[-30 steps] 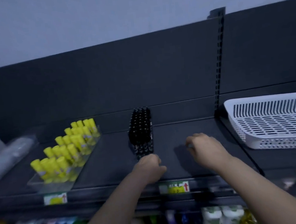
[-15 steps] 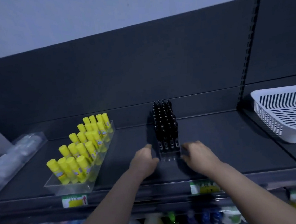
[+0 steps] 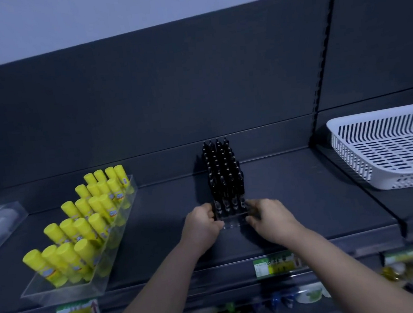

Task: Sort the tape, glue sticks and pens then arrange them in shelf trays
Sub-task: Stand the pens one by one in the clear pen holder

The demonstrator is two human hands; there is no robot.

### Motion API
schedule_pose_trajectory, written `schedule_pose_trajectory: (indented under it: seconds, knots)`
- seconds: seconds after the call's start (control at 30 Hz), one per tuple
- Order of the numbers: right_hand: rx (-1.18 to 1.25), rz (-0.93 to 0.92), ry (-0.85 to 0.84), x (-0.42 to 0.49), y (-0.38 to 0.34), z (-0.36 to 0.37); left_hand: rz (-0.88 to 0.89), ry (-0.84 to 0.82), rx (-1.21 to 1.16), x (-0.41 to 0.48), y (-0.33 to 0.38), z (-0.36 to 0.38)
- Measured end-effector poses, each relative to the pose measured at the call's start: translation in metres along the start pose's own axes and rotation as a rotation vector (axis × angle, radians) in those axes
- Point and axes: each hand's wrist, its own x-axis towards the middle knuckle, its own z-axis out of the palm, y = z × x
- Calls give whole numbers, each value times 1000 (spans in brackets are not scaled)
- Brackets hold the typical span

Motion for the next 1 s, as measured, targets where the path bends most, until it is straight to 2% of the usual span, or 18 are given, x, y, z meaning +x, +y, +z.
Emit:
schedule_pose_trajectory:
  seconds: [0.33,0.47,1.0]
  knots:
    - [-29,38,-17,-19,46,-41,-78,-60,-1,9,39,52]
    - [-36,44,-16,-24,61,-52,-113,-33,21,6,53,67]
    - [-38,-13,-61,-32,71,-58,-154,15,36,-16,68,75]
